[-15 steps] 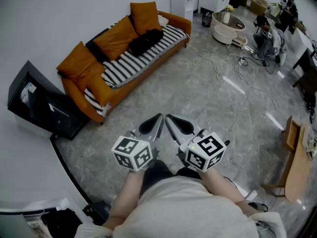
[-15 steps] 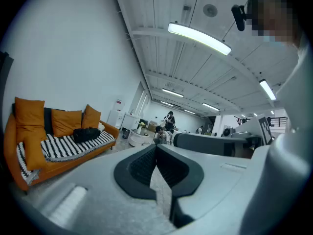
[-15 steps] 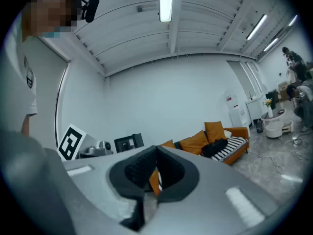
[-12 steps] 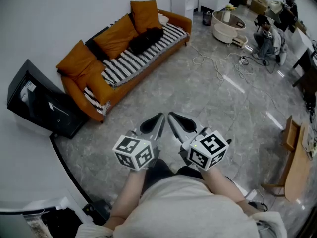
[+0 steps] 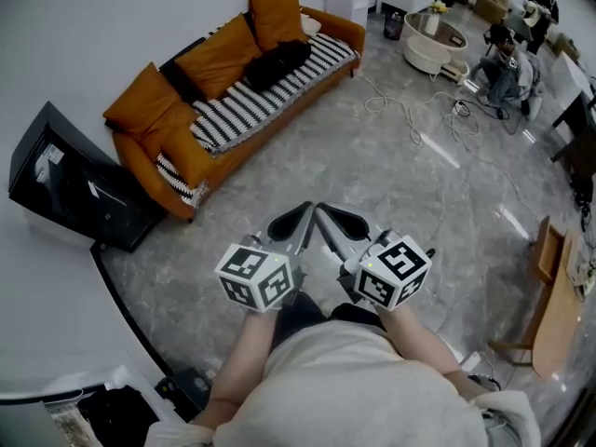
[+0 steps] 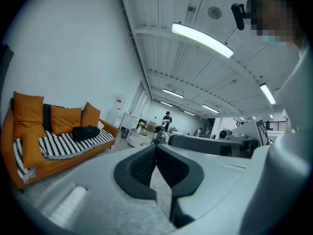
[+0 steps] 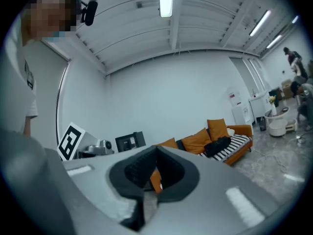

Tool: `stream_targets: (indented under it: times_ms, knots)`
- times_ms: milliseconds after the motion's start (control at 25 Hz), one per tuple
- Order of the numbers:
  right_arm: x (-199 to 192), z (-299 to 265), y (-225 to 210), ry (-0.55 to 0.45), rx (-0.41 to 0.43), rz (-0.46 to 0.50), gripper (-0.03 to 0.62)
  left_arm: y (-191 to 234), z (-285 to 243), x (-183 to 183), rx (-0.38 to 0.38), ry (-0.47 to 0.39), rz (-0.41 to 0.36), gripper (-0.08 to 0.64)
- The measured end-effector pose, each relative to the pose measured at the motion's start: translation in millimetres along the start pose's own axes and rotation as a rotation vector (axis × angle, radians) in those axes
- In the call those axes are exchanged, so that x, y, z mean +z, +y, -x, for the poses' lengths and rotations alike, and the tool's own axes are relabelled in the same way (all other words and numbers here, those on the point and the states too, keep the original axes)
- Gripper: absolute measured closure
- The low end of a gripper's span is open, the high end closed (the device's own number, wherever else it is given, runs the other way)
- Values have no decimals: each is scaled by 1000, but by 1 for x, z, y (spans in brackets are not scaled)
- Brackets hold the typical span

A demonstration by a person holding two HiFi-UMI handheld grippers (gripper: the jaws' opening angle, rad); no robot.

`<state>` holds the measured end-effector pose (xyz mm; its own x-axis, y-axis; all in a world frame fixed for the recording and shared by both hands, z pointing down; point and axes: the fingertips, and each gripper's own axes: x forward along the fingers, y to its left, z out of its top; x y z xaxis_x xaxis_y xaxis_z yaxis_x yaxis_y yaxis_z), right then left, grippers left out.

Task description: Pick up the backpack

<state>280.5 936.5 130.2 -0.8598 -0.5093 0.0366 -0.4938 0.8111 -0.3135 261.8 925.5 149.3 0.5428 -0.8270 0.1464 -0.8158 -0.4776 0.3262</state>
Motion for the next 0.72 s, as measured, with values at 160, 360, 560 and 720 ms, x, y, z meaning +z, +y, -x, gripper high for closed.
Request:
stream_targets:
  times_ms: [160, 360, 560, 720]
  knots:
    - [1, -3, -7, -18, -13, -23, 589, 7, 2, 2, 19, -7, 10, 560]
    - [1, -2, -15, -37, -44, -45, 589, 11, 2, 1, 5, -2, -16, 560]
    - [-9, -19, -30, -15, -71, -77, 589, 36, -9, 4, 11, 16, -16, 560]
    - [-7, -45, -56, -35, -92, -149, 589, 65, -27, 6, 4, 27, 21, 560]
